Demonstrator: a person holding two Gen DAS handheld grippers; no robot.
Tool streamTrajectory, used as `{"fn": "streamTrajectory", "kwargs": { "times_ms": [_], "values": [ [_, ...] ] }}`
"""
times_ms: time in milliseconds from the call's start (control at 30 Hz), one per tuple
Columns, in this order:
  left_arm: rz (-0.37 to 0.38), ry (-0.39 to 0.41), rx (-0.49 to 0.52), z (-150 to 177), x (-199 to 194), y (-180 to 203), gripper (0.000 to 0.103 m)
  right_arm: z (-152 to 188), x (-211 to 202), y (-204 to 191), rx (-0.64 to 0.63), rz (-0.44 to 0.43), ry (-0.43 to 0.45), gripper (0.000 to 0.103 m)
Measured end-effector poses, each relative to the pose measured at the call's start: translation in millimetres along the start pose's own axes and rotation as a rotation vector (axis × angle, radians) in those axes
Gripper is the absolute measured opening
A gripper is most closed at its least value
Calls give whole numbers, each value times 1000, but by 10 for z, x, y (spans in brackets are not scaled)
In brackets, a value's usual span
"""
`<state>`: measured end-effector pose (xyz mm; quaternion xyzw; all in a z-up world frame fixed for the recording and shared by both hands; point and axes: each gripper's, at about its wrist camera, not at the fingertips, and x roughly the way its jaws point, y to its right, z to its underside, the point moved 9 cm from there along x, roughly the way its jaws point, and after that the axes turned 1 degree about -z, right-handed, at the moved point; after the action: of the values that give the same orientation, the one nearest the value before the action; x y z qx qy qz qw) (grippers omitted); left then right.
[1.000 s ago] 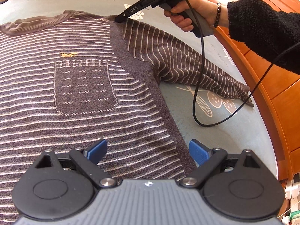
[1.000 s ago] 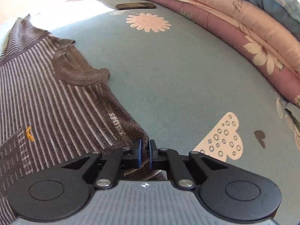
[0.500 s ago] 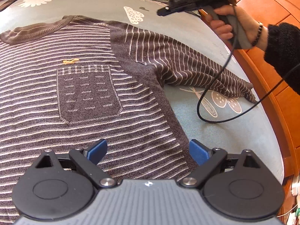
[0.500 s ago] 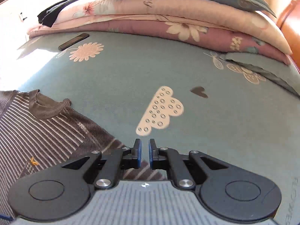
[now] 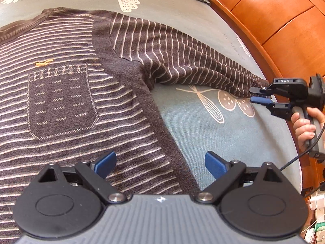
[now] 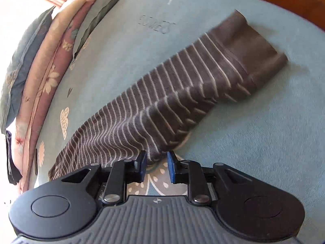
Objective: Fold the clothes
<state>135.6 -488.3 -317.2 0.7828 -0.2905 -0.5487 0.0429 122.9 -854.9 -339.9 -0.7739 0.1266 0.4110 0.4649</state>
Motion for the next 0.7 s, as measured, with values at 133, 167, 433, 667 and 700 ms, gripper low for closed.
{"fn": "streamTrajectory", "kwargs": {
  "times_ms": [133,167,433,667,700],
  "values": [
    [-8,-18,-7,0,59,44,94,88,113,111,97,-77,103,41],
    [-8,-19,-8,-3,68,56,94,86,131,101,88,-65,109,40],
    [-9,-23,-9,-38,87,101,94,7,-69,63,-96,70,21,19],
    [-25,-34,6,-34,104,116,94,-847,-563,57,-480,281,233,59],
    [-29,-37,10,-33,112,120,94,-1010,-529,87,-506,298,257,60]
  ]
}}
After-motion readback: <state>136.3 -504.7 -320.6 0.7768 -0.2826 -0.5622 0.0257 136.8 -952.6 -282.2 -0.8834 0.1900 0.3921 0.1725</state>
